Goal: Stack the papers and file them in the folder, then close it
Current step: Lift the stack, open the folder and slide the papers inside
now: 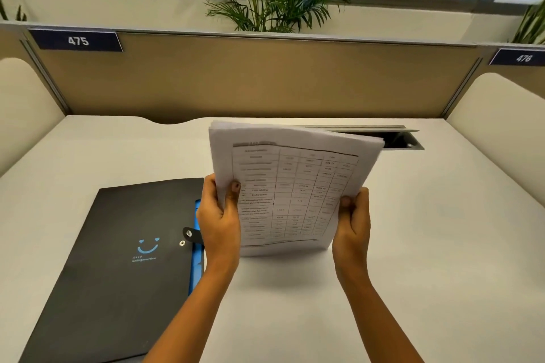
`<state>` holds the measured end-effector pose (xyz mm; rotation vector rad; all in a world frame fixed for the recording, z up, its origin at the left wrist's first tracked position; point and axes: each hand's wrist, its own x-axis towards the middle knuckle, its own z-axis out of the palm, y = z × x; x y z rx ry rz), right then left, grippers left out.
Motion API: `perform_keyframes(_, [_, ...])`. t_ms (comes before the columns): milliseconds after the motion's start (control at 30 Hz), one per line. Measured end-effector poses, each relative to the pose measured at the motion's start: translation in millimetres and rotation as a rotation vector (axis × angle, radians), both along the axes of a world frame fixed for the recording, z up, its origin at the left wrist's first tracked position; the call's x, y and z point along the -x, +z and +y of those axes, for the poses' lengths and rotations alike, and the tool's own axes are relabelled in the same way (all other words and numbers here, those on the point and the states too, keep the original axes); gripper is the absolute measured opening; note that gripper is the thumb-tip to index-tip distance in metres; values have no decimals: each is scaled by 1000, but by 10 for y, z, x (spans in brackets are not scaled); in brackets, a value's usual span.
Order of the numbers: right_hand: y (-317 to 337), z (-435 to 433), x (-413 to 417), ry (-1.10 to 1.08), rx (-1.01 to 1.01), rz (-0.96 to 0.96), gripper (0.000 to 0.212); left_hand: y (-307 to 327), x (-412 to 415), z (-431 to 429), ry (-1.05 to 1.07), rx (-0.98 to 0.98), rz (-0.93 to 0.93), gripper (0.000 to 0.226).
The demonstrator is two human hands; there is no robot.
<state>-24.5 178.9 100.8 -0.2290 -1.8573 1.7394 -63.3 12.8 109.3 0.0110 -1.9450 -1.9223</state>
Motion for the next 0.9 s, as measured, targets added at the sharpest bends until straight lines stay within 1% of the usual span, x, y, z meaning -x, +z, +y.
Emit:
perform_keyframes(100, [-95, -16, -29, 21, -16, -46, 34, -88, -28, -3, -34, -16, -57, 38])
perform_keyframes(167, [-121, -32, -45, 24, -21, -48, 35, -131, -53, -11, -35, -14, -69, 45])
perform_keyframes(233, [-117, -37, -52, 11, -12, -32, 36, -130, -74, -13, -29, -30, -50, 41])
perform_keyframes(300, [-136, -36, -60, -3, -4, -28, 38, -137, -89, -14, -20, -39, -38, 31])
perform_keyframes(400, [-233, -46, -97, 3, -34, -79, 37, -241, -105, -18, -1, 21, -68, 16])
perform_keyframes(433, [-276, -46, -110, 9, -49, -100, 36, -280, -109, -22, -6, 36, -81, 15])
perform_keyframes(533, [-348, -8, -137, 23, -156, -139, 34, -323, -127, -55, 5, 83, -120, 24])
perform_keyframes(567, [-353, 23, -143, 26, -208, -148, 31, -308, -126, -76, 17, 104, -130, 21])
perform_keyframes(600, [-352, 57, -148, 33, -251, -157, 23, -305, -117, -105, 27, 121, -137, 16])
perform_keyframes(667, [-321, 112, -162, 68, -287, -175, 13, -283, -82, -181, 53, 158, -149, 21])
perform_keyframes(733, [-265, 135, -175, 149, -241, -189, 14, -254, -34, -271, 53, 165, -193, 23])
perform_keyframes(800, [-189, 122, -183, 267, -111, -207, 20, -219, -7, -348, 40, 149, -256, 21])
perform_keyframes(900, [-125, 81, -208, 427, 94, -268, 32, -202, 0, -451, 43, 57, -336, 19])
